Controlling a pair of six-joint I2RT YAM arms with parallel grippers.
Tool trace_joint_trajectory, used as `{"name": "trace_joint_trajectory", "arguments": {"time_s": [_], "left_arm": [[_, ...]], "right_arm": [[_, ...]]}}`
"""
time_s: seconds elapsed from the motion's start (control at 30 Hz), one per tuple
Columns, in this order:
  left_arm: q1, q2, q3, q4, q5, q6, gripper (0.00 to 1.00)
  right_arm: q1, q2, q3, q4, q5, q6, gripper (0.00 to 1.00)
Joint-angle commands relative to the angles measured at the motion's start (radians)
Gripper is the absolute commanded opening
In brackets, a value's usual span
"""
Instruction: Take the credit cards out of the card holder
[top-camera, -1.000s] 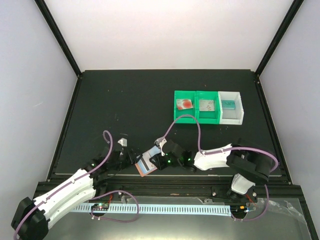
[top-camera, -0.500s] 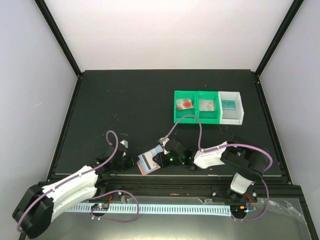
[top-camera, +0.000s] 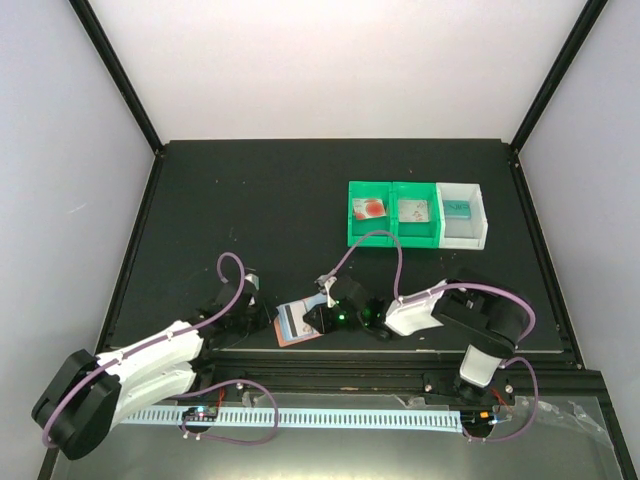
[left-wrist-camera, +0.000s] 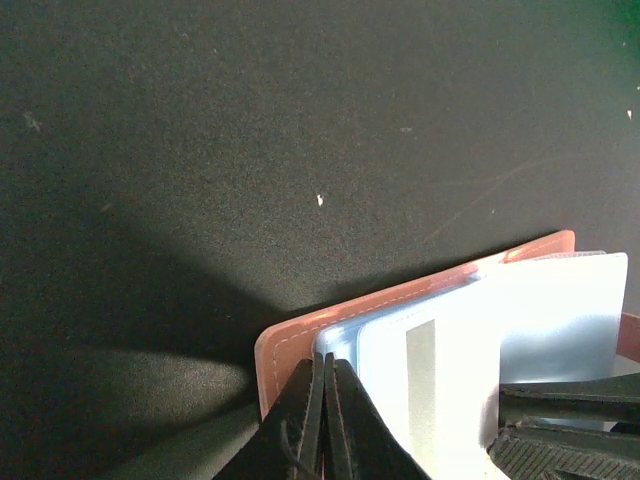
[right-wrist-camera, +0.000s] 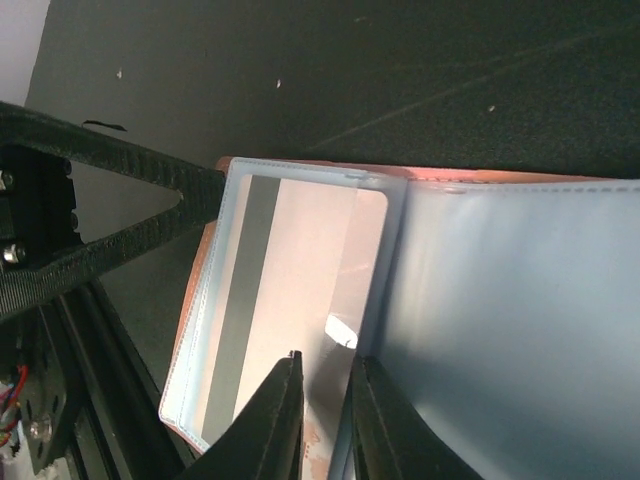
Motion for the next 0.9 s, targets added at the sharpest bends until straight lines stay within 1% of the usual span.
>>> {"name": "trace_joint_trajectory", "arguments": {"time_s": [0.0, 0.1, 0.2, 0.3, 0.5, 0.63, 0.67, 0.73, 0.77, 0.87], "left_arm": [[0.013, 0.016, 0.023, -0.009, -0.037, 0.031, 0.02], [0.015, 0.015, 0.024, -0.007, -0.037, 0.034, 0.02], [0.015, 0.015, 0.025, -0.007, -0.036, 0.037, 0.02], [0.018, 0.015, 0.027, -0.012, -0.039, 0.044, 0.01], [0.027, 0.015, 0.029, -0.023, -0.040, 0.058, 0.02], [0.030, 0.012, 0.034, -0.022, -0.037, 0.061, 0.01], [0.030, 0.012, 0.037, -0.022, -0.035, 0.063, 0.02], [0.030, 0.015, 0.041, -0.022, -0.031, 0.065, 0.02], [0.030, 0.017, 0.042, -0.023, -0.028, 0.066, 0.02], [0.030, 0.020, 0.040, -0.023, -0.024, 0.064, 0.02]], "right_arm": [[-0.013, 0.027, -0.017, 0.063, -0.030, 0.032, 0.14], [-0.022, 0.044, -0.027, 0.105, -0.053, 0.051, 0.09], [-0.032, 0.055, -0.041, 0.143, -0.072, 0.067, 0.02], [-0.047, 0.047, -0.071, 0.186, -0.076, 0.082, 0.01], [-0.082, 0.009, -0.135, 0.220, -0.068, 0.087, 0.01], [-0.085, 0.020, -0.140, 0.241, -0.088, 0.095, 0.01], [-0.085, 0.030, -0.134, 0.246, -0.100, 0.097, 0.02], [-0.085, 0.048, -0.122, 0.252, -0.118, 0.102, 0.11], [-0.085, 0.053, -0.119, 0.260, -0.122, 0.106, 0.13], [-0.085, 0.061, -0.115, 0.259, -0.119, 0.108, 0.18]]}}
